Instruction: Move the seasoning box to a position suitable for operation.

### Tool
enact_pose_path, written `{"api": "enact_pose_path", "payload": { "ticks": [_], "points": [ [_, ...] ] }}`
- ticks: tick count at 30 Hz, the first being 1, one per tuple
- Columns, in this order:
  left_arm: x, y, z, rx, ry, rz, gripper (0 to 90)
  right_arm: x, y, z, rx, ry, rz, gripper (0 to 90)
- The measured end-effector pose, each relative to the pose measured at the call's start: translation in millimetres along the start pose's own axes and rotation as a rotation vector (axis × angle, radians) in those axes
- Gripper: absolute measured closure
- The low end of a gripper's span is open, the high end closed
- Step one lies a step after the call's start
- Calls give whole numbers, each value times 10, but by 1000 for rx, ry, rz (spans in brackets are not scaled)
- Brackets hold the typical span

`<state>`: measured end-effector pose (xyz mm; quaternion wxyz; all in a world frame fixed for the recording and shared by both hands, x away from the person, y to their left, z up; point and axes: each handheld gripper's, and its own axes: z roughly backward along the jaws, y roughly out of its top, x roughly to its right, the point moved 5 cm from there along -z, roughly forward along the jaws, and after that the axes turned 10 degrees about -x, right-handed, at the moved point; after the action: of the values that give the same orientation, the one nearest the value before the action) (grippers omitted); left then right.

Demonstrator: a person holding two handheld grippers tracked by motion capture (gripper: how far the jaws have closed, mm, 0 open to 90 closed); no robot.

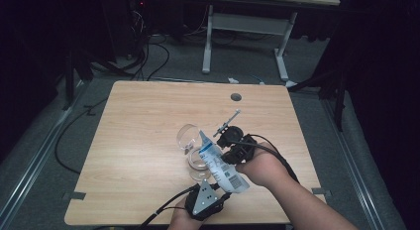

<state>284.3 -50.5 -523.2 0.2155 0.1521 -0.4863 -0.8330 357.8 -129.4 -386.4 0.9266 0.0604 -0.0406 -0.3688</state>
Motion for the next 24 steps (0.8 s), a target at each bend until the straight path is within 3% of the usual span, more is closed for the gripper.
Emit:
{"api": "enact_pose_path", "payload": {
  "ticks": [16,24],
  "points": [
    [7,15,38,6,17,-6,640,-16,45,5,-13,-5,10,900],
    [-7,24,25,7,-8,-6,636,-20,91,-13,-16,-7,22,900]
  ]
}}
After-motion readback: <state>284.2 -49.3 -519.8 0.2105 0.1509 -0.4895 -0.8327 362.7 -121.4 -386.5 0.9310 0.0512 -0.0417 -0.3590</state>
